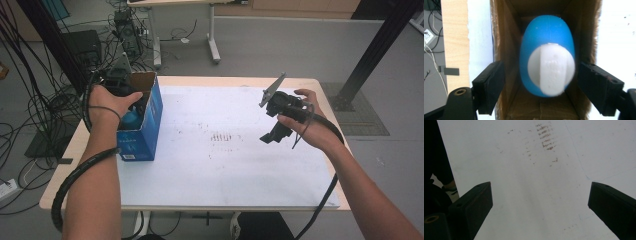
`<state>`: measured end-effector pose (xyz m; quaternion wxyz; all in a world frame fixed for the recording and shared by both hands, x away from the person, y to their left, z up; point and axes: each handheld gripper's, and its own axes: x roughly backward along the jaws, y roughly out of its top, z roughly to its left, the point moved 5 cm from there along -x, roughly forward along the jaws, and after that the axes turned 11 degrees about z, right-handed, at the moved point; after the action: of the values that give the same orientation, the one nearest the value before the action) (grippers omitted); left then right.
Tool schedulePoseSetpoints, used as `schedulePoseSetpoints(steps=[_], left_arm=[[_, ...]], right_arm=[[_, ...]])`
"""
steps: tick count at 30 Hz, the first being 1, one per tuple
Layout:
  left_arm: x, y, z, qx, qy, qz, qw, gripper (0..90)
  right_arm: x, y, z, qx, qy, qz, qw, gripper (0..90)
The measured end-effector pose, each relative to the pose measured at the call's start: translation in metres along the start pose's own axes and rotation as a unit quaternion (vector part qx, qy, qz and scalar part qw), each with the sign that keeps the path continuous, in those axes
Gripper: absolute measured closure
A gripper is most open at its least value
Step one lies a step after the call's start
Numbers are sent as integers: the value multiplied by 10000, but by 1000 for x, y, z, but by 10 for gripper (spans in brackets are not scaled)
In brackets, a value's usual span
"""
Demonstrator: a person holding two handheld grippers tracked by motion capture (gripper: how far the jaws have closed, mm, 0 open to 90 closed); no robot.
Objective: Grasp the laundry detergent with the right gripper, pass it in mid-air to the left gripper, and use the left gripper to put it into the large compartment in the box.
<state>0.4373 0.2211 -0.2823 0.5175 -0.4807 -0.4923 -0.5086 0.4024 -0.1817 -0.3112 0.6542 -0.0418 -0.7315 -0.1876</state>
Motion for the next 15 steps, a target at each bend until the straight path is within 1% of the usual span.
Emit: schedulePoseSetpoints(steps=[1, 4, 7, 8, 10, 15], left_arm=[[2, -1, -1, -14, -17, -44, 10000, 182], [10, -3, -4, -97, -5, -123, 9999, 160], [19, -4, -12, -200, -14, -226, 9995, 149], [21, -5, -15, -229, 0, -265, 9994, 145], [26, -6, -24, -359, 3, -286, 9989, 128], [32, -10, -45, -592, 11, -342, 9977, 113]], right_arm=[[0, 0, -1, 8, 5, 5, 10000, 55], [-1, 1, -3, -9, 6, 23, 10000, 55], [-2, 2, -4, -10, 13, 60, 10000, 56], [-2, 2, -5, 7, 12, 77, 10000, 56], [-2, 3, -6, -19, 26, 98, 9999, 55], [1, 3, -11, -47, 42, 83, 9999, 55]])
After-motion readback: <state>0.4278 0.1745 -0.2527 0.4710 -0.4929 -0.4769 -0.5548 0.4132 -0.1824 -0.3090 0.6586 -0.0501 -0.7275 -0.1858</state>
